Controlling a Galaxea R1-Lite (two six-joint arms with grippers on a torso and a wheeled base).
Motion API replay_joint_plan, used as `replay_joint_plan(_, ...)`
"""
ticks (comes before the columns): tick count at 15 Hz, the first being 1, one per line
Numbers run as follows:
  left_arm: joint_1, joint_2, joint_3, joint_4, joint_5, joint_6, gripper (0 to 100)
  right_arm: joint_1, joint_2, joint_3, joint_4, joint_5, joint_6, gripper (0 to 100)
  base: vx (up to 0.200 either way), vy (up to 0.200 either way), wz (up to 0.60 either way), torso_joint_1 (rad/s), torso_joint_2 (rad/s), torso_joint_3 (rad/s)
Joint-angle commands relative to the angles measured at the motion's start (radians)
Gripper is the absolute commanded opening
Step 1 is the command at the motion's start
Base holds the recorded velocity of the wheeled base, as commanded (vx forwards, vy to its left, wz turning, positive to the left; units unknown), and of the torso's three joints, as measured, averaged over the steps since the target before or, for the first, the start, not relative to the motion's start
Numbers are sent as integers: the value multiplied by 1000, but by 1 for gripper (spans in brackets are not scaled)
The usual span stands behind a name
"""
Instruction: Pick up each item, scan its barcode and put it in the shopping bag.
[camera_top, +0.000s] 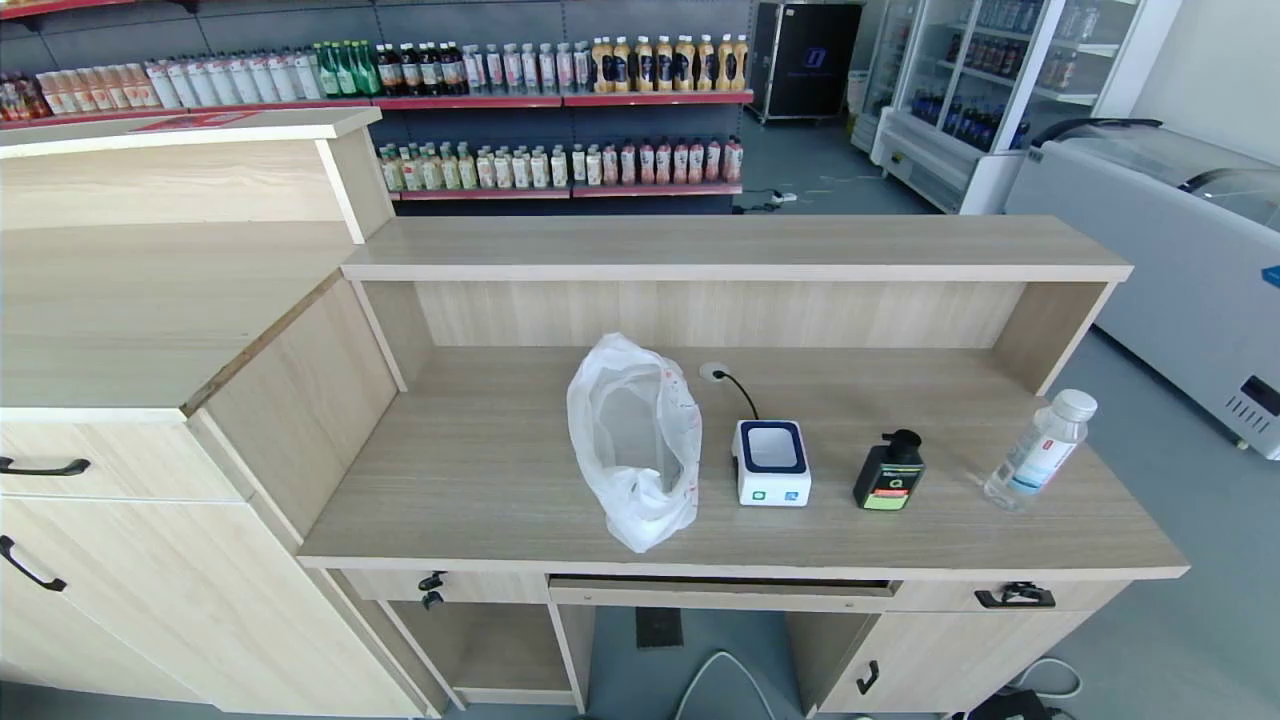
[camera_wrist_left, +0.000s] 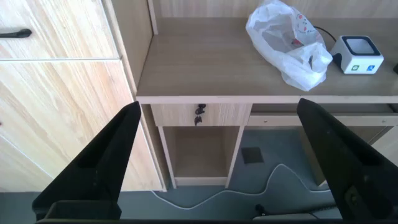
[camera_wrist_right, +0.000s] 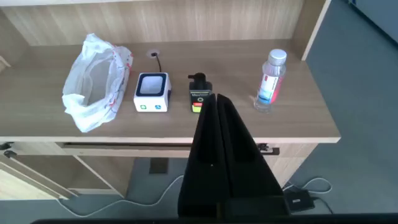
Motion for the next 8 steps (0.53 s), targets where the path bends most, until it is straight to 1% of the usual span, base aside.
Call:
replay_joint_plan(1, 0, 0, 0, 0, 0, 0, 100, -89, 676, -269, -283, -14, -88, 0, 0, 0, 0, 0, 0, 0)
replay_joint_plan(2, 0, 0, 0, 0, 0, 0, 100, -96, 800, -200, -479, -5, -114, 100, 0, 0, 0, 0, 0, 0)
replay_joint_plan(3, 0, 0, 0, 0, 0, 0, 100, -96, 841, -183, -535, -4, -129, 100, 0, 0, 0, 0, 0, 0)
replay_joint_plan(4, 0, 0, 0, 0, 0, 0, 100, -99, 930, -148, -643, -2, -164, 100, 0, 0, 0, 0, 0, 0)
replay_joint_plan(5, 0, 0, 0, 0, 0, 0, 100, -115, 1068, -105, -783, 24, -177, 100, 0, 0, 0, 0, 0, 0)
replay_joint_plan(6, 0, 0, 0, 0, 0, 0, 100, -116, 1147, -94, -866, 72, -177, 100, 0, 0, 0, 0, 0, 0)
replay_joint_plan(7, 0, 0, 0, 0, 0, 0, 100, -122, 1180, -91, -897, 104, -180, 100, 0, 0, 0, 0, 0, 0)
replay_joint_plan(8, 0, 0, 0, 0, 0, 0, 100, -147, 1246, -94, -921, 156, -224, 100, 0, 0, 0, 0, 0, 0)
